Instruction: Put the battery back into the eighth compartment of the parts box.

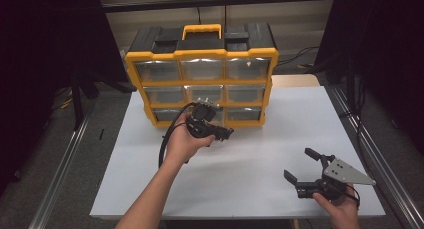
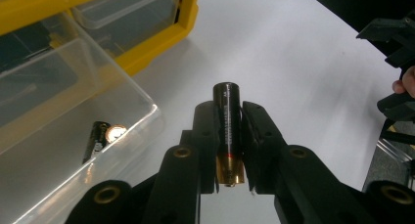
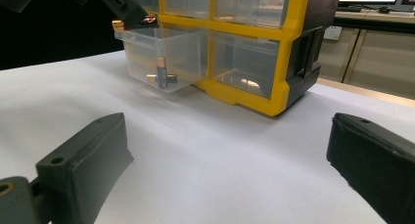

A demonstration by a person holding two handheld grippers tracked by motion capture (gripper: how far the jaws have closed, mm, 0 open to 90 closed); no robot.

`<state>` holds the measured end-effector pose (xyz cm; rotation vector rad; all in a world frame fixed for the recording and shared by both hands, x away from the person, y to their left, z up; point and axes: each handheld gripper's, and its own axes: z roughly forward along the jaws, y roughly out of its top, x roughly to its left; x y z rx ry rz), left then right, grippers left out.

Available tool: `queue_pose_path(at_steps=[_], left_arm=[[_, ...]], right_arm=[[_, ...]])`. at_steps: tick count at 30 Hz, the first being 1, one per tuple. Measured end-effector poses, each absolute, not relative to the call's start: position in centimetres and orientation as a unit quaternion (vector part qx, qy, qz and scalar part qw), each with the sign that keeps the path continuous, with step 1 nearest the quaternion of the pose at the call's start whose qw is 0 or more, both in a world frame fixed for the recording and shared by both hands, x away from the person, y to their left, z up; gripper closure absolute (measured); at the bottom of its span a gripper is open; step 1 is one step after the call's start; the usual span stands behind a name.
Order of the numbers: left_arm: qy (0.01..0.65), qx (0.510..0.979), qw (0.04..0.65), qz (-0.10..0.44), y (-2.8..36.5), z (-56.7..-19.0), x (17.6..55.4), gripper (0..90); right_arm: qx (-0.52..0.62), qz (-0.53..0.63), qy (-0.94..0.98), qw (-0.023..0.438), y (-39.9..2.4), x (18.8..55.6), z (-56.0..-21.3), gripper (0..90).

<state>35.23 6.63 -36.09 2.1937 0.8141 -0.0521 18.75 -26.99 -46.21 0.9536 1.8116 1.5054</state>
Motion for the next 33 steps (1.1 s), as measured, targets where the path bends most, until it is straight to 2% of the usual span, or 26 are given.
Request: queue_pose_path(at_steps=[33], left_arm=[[0.366, 0.846, 0.386, 0.037, 10.3, -36.0, 38.5, 77.4]], right_arm=[[0.358, 0.567, 0.681, 0.296, -27.0, 18.7, -46.2, 1.4]])
